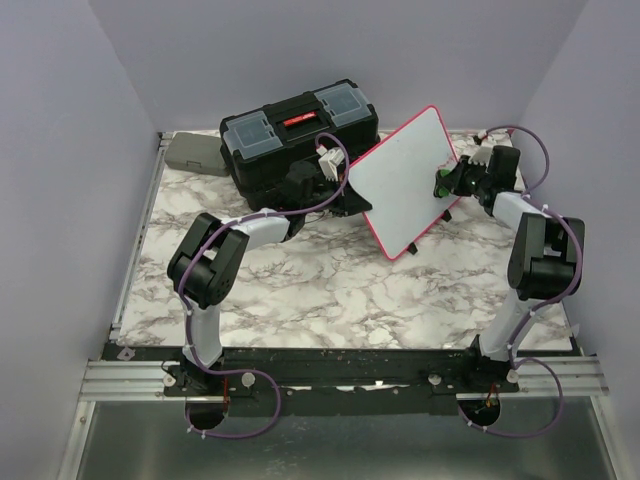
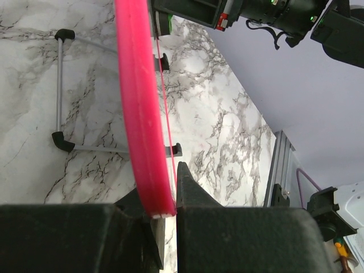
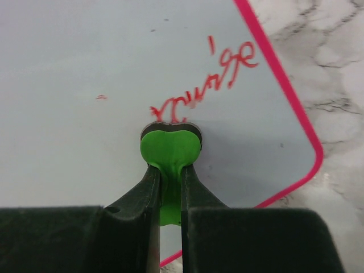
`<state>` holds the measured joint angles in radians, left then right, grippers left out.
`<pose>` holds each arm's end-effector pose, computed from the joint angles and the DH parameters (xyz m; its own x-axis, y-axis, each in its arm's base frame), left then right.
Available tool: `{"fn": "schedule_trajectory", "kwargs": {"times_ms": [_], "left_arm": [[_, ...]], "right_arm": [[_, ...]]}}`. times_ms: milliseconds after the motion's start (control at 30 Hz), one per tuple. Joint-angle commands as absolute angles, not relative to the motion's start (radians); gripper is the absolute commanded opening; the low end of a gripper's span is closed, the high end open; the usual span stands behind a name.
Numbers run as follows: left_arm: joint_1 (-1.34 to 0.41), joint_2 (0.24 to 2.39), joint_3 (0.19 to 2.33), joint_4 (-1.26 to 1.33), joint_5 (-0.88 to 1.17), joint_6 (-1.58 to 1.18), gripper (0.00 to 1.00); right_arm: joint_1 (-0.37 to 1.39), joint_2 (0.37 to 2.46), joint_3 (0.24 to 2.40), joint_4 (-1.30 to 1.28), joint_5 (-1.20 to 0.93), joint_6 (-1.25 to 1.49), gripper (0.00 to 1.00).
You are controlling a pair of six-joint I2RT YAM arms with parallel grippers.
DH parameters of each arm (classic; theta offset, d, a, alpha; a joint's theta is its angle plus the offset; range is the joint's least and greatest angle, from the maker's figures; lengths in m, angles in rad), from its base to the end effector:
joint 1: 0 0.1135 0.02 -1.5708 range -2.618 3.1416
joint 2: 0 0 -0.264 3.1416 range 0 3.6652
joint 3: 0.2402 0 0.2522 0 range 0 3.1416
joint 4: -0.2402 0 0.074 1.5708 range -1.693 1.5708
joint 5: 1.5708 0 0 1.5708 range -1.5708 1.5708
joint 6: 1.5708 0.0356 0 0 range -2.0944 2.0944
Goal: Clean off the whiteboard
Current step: Erase the whiteboard at the whiteboard stand.
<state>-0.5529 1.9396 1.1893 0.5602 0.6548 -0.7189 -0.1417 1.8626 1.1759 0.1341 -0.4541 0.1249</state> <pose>0.3594 -0.2472 0.2173 -0.7305 -0.1630 -0.6632 0.5905 0.3370 -0.7333 0.4117 -0.0430 0.2018 -0.5458 0.1910 -0.8158 -0.1761 0.9258 0.3345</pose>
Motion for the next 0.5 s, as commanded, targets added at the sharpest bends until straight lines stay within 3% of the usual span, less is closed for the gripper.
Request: {"fn": "schedule_trajectory", "kwargs": {"times_ms": [0, 100, 300, 467], "left_arm": [[-0.594, 1.957, 1.198, 0.534, 0.808, -0.739, 0.0], [-0.594, 1.957, 1.198, 0.532, 0.807, -0.738, 0.0], [-0.595, 1.95, 1.199, 0.53, 0.807, -0.738, 0.0], [-0.595, 1.954, 1.201, 0.532, 0.809, -0.738, 0.0]], "right_arm": [[-0.086, 1.849, 1.138, 0.157, -0.719, 0.128, 0.01], [-0.085, 1.829, 1.118, 0.181, -0.577, 0.167, 0.01], [-0.094, 1.852, 1.155, 0.124, -0.043, 0.22, 0.01], [-0.097, 1.85, 1.16, 0.121, -0.076, 0.205, 0.01]]}}
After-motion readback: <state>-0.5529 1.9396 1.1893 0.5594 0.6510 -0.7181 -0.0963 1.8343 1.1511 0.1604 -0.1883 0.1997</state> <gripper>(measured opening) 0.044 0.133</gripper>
